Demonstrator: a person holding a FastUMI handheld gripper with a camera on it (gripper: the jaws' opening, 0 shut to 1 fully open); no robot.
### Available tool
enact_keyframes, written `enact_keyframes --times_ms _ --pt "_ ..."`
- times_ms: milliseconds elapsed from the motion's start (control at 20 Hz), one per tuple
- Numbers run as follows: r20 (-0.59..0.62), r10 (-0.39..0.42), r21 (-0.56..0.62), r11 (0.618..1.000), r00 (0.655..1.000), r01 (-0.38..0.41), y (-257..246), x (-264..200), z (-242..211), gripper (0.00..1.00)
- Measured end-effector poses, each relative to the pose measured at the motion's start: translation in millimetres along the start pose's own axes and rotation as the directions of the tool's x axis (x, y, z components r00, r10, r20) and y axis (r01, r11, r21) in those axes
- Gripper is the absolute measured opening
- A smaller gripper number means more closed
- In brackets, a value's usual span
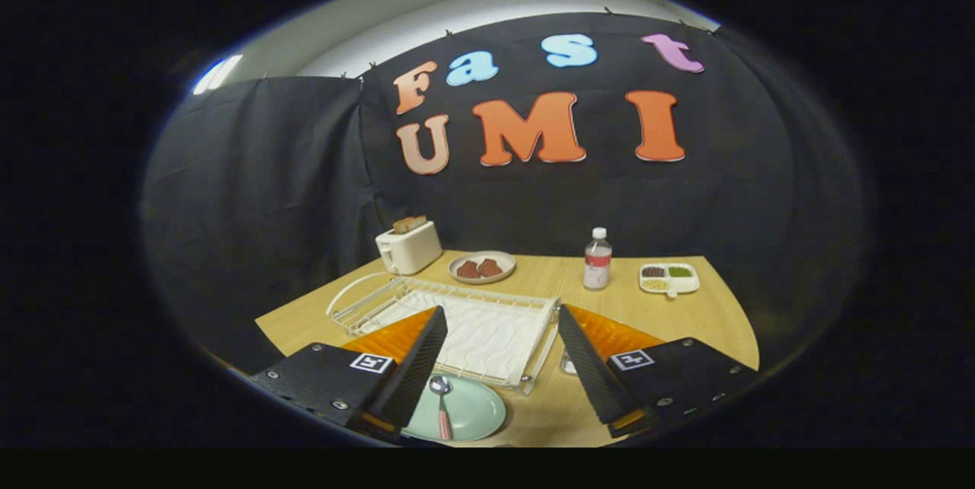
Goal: Take the plate from the dish rack, then take the spoon from the basket and place it into the plate.
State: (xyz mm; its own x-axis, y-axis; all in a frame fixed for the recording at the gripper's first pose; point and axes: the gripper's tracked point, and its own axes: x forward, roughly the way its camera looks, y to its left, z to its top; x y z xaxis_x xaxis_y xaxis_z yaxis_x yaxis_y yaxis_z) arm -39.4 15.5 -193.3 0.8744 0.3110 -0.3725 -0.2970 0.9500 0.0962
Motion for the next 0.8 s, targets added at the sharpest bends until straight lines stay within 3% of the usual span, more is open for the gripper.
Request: enact_keyframes --times_ms 200,600,800 --pt "0.115 -0.055 -0.016 0.998 0.992 0.057 -10 -5 57 0.97" --pt "0.265 -0.141 -0.01 0.989 0.954 0.149 -24 -14 131 0.97" --pt "0.294 -0.225 -0.041 0.968 0.929 0.247 -42 -20 145 0.97"
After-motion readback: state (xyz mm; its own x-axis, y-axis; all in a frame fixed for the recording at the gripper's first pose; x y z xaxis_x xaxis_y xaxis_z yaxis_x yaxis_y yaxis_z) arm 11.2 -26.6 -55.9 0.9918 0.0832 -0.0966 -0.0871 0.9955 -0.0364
